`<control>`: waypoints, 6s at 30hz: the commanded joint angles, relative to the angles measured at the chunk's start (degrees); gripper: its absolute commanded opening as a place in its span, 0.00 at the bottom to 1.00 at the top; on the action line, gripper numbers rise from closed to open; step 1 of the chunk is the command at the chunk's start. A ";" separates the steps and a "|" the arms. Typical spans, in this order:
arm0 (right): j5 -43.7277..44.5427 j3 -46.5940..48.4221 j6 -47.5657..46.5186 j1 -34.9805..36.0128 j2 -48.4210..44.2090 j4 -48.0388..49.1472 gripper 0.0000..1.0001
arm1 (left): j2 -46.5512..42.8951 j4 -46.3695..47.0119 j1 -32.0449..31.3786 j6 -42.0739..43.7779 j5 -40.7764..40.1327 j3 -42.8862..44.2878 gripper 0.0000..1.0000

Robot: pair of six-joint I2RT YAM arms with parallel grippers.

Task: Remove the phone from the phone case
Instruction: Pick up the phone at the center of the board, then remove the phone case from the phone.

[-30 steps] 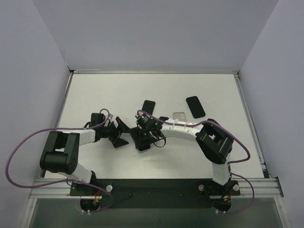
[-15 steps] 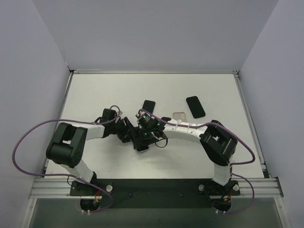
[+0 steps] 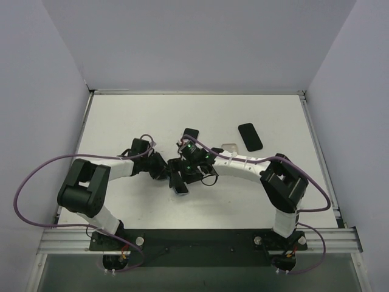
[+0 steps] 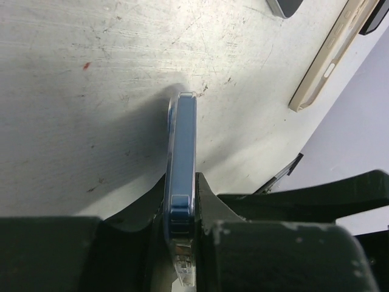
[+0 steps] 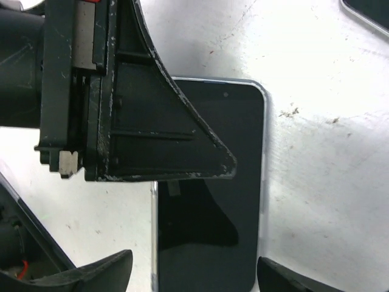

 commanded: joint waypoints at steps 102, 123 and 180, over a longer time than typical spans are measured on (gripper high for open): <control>-22.67 -25.03 80.31 -22.82 -7.06 101.47 0.38 | -19.09 46.94 6.40 -24.33 -0.10 0.68 0.00; -25.66 -24.33 67.65 -22.47 -12.51 85.65 0.21 | -18.13 32.97 7.02 -32.60 -3.88 1.64 0.00; 5.72 7.93 98.94 -17.46 3.58 101.56 0.00 | -13.46 88.87 5.52 -55.63 -16.62 9.29 0.00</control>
